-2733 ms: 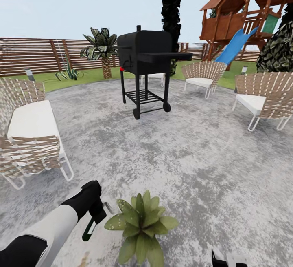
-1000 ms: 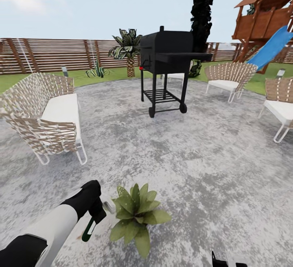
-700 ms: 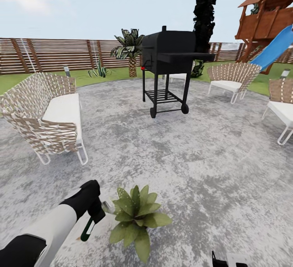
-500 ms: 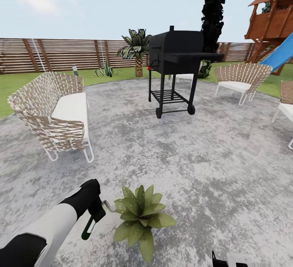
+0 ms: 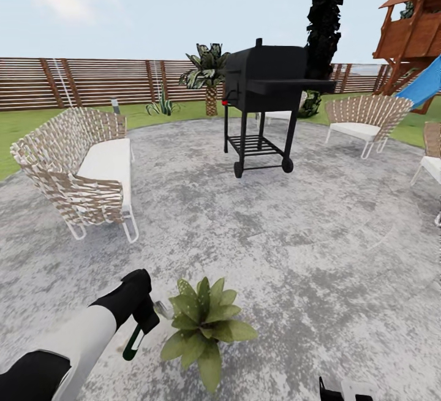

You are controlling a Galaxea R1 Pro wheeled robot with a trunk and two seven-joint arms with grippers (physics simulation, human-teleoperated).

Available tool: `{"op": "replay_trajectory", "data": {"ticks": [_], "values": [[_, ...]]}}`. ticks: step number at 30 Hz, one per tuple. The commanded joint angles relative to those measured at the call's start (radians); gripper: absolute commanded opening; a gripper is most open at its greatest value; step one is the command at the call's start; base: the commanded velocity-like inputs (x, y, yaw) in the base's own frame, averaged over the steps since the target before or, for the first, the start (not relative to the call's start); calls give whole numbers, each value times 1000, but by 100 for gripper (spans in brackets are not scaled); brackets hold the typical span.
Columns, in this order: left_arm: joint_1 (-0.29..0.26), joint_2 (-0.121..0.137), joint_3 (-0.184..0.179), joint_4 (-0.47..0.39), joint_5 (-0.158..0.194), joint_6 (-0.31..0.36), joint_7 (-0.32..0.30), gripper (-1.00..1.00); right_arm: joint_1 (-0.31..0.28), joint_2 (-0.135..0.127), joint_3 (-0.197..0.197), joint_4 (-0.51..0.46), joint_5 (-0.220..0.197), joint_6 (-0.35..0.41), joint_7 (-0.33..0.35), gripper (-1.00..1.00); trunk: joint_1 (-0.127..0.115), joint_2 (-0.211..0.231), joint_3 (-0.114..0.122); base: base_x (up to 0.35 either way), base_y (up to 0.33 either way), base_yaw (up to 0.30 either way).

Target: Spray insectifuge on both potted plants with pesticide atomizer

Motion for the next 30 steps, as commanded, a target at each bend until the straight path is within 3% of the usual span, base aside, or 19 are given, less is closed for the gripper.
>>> {"op": "replay_trajectory", "data": {"ticks": [1, 11, 22, 30], "values": [[0, 1, -3, -2, -8, 3, -10, -100, -1, 0, -5, 2, 11, -3, -7, 100, -1, 0, -1, -109, -95, 0], [-2, 2, -3, -2, -8, 3, -10, -100, -1, 1, -5, 2, 11, -3, -7, 100, -1, 0, -1, -10, -8, 155], [0, 1, -1, -2, -8, 2, -10, -100, -1, 1, -5, 3, 11, -3, -7, 100, -1, 0, -1, 4, 0, 10], [0, -6, -3, -2, -8, 2, -10, -100, -1, 1, -5, 4, 11, -3, -7, 100, -1, 0, -1, 237, 0, 0]]}}
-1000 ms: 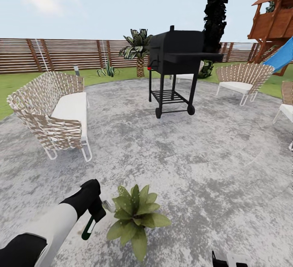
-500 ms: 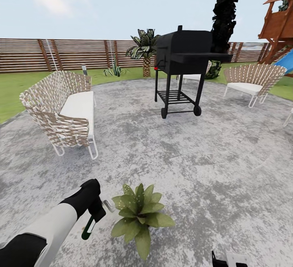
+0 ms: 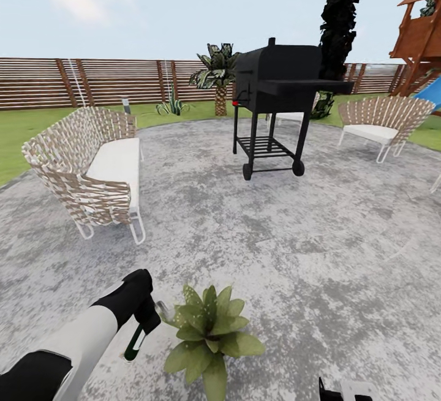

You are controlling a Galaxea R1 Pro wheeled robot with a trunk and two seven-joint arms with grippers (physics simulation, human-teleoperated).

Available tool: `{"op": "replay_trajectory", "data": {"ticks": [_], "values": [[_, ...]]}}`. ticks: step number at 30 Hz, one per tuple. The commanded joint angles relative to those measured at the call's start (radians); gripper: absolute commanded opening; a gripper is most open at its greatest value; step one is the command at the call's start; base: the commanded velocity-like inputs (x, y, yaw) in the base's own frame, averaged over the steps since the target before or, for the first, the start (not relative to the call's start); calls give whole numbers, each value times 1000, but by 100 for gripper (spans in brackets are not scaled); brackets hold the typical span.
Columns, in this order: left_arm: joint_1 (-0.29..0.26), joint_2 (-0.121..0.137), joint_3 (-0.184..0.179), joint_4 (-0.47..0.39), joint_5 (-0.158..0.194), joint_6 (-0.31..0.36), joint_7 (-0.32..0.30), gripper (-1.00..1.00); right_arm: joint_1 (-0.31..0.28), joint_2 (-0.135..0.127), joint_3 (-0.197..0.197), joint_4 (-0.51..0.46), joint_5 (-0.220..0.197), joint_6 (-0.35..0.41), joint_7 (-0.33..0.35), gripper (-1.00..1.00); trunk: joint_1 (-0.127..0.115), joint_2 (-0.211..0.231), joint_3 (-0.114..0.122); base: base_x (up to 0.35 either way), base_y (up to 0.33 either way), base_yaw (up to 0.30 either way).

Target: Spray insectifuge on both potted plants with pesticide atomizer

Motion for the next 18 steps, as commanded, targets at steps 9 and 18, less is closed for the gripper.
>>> {"op": "replay_trajectory", "data": {"ticks": [9, 18], "values": [[0, 9, -2, -2, -8, 2, -10, -100, -1, 0, -4, 2, 11, -3, -7, 100, 0, 0, -1, 49, 0, 0], [0, 25, -2, -2, -9, 2, -2, -100, -1, 0, -4, 2, 11, -3, -7, 100, 0, 0, -1, -123, 0, 0]]}}
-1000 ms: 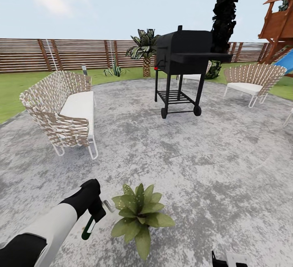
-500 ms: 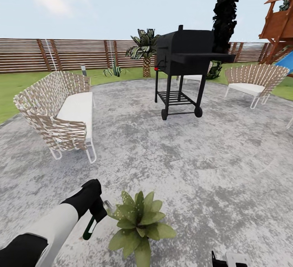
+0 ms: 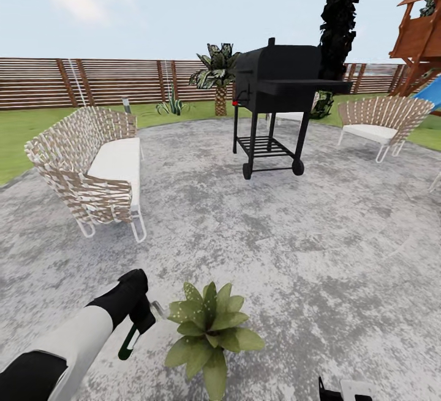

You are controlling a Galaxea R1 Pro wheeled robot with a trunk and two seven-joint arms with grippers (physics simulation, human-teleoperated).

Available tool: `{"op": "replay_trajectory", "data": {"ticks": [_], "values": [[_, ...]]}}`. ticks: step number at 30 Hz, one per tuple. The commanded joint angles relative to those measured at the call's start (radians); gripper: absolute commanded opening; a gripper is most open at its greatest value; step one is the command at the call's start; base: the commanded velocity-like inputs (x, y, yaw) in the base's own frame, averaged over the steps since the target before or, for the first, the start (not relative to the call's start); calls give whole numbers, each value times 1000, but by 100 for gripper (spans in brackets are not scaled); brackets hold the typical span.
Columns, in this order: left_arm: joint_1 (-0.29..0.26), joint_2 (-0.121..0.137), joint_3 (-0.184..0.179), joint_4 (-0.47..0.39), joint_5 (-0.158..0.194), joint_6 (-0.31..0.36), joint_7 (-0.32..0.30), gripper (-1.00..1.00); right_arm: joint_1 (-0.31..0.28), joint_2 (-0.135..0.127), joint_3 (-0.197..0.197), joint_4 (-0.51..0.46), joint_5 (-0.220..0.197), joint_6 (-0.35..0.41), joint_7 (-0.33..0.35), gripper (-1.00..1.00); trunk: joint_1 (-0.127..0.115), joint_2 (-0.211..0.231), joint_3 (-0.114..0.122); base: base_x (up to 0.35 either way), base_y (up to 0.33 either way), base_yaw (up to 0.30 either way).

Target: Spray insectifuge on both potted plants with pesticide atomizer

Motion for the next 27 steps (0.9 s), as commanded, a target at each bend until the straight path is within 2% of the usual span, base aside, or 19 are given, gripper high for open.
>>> {"op": "replay_trajectory", "data": {"ticks": [1, 2, 4, 5, 6, 8, 14, 17, 19, 21, 24, 27], "values": [[0, 6, -1, -2, -5, 4, -7, -100, -1, 0, -5, 2, 11, -3, -7, 100, 0, 0, -1, -13, 0, 0], [0, 13, 19, -2, -4, 4, -1, -100, -1, 0, -5, 2, 11, -3, -7, 100, 0, 0, -1, -7, 0, 0], [1, 19, 92, -3, -4, 3, 40, -100, -1, 0, -5, 2, 11, -3, -7, 100, 0, 0, -1, -3, 0, 0], [1, 19, 147, -3, -4, 2, 95, -100, -1, 0, -5, 2, 11, -3, -7, 100, 0, 0, -1, 0, 0, 0], [1, 17, 179, -1, -3, 1, 135, -100, -1, 0, -5, 2, 11, -3, -7, 100, 0, 0, -1, 0, 0, 0], [6, 15, 212, 11, -2, -3, 181, -100, -1, 0, -5, 2, 11, -3, -7, 100, 0, 0, -1, 0, 0, 0], [9, 11, 218, 16, 2, -10, 186, -100, -1, 0, -5, 2, 11, -3, -7, 100, 0, 0, -1, 0, 0, 0], [27, 17, 220, 24, 5, -30, 179, -100, -1, 0, -5, 2, 11, -3, -7, 100, 0, 0, -1, 0, 0, 0], [32, 15, 220, 25, 8, -37, 165, -100, -1, 0, -5, 2, 11, -3, -7, 100, 0, 0, -1, 0, 0, 0], [33, 10, 216, 25, 1, -42, 122, -100, -1, 0, -5, 2, 11, -3, -7, 100, 0, 0, -1, 0, 0, 0], [36, 13, 214, 30, 2, -43, 108, -100, -1, 0, -5, 2, 11, -3, -7, 100, 0, 0, -1, 0, 0, 0], [82, 8, 216, 32, 5, -43, 108, -100, -1, 0, -5, 2, 11, -3, -7, 100, 0, 0, -1, 0, 0, 0]]}}
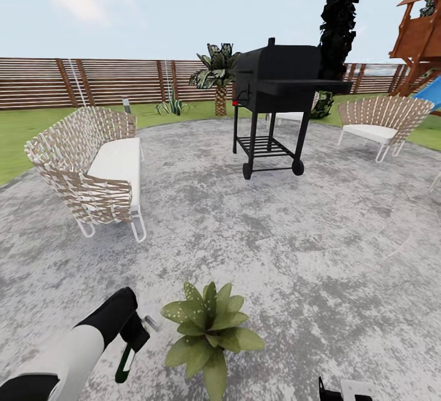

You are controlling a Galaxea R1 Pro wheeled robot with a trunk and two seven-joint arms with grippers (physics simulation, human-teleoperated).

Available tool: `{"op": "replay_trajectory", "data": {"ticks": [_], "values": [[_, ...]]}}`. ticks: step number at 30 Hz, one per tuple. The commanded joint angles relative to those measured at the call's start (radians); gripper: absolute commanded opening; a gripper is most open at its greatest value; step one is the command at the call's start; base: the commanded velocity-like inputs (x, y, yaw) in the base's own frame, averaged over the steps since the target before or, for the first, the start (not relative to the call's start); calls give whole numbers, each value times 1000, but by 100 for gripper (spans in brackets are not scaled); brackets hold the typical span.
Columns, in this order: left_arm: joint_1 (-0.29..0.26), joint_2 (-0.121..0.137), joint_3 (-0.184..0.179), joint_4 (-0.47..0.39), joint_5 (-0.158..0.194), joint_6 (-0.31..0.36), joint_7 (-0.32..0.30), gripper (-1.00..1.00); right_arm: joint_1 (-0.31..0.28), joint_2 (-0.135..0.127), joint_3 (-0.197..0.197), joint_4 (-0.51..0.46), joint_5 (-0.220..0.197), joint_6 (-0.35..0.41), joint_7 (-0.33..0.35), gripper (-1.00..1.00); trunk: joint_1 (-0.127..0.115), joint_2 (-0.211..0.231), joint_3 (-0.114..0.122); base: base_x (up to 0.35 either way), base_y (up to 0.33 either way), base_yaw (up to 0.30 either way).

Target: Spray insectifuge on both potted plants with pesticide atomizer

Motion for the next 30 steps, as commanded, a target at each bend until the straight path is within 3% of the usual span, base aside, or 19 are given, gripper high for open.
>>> {"op": "replay_trajectory", "data": {"ticks": [1, 4, 8, 10, 16, 20, 30], "values": [[6, -1, 2, -5, -4, 0, -7, -100, -1, 0, -4, 2, 11, -3, -7, 100, 0, 0, -1, 0, 0, 0], [12, -3, 5, -7, 17, -17, 1, -100, -1, 0, -4, 0, 11, -3, -7, 100, 0, 0, -1, 0, 0, 0], [36, 8, 3, 5, 119, -150, 42, -100, -1, 0, -4, 0, 11, -3, -7, 100, 0, 0, -1, 0, 0, 0], [57, 10, 2, 6, 146, -202, 47, -100, -1, 0, -4, 1, 11, -3, -7, 100, 0, 0, -1, 0, 0, 0], [76, 11, 8, 12, 153, -208, 133, -100, -1, 1, -4, 2, 11, -3, -7, 100, 0, 0, -1, -112, 0, 0], [77, 3, 10, 11, 153, -208, 139, -100, -1, 0, -4, 1, 11, -3, -7, 100, 0, 0, -1, -240, 0, 0], [77, 1, 9, 11, 154, -210, 139, -100, -1, -4, -6, 0, 11, -3, -7, 100, 0, 0, -1, -11, 0, 0]]}}
